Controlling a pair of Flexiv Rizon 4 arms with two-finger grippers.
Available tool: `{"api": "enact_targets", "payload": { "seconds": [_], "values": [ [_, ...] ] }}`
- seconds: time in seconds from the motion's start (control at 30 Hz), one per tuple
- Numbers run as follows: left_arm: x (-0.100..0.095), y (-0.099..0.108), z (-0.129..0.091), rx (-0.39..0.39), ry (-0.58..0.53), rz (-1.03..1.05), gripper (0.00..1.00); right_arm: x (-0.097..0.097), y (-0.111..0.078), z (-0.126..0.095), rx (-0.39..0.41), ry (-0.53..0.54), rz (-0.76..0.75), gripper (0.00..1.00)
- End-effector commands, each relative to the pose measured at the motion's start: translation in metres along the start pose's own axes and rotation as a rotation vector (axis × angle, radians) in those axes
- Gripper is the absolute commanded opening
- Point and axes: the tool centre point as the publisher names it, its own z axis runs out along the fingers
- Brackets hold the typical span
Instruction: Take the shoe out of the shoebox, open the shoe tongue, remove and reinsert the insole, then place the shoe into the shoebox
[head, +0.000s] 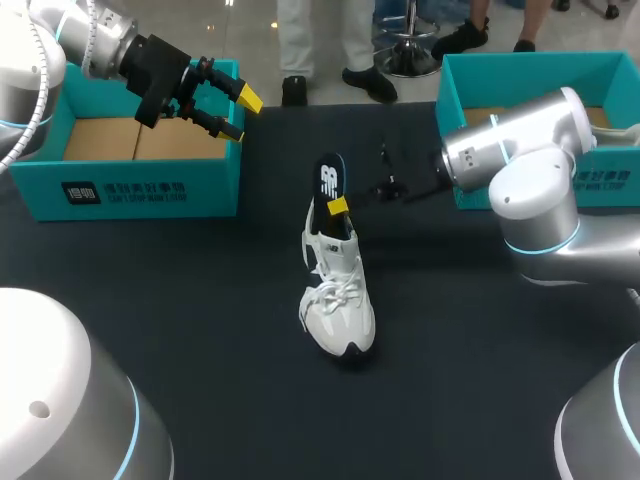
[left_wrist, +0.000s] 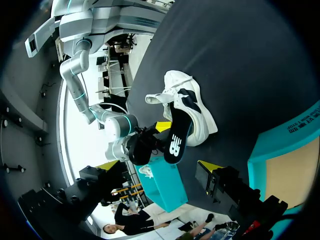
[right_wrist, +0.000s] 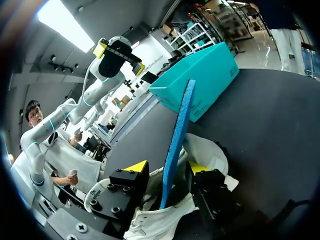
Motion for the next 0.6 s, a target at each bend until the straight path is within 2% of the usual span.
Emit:
{"api": "enact_targets", "payload": {
  "seconds": [0.03,0.2,0.6],
  "values": [
    [0.000,0.000,0.000,0.001,0.003,0.001,1.00,-0.007,0.001,0.009,-0.001,0.065,0.021,0.00],
    [0.000,0.000,0.000,0.001,0.003,0.001,1.00,-0.004,-0.010,0.014,0.025,0.113,0.059,0.00],
    [0.000,0.000,0.000,0.001,0.003,0.001,1.00,0.005,-0.032,0.019,0.080,0.119,0.105,0.00]
  ]
}}
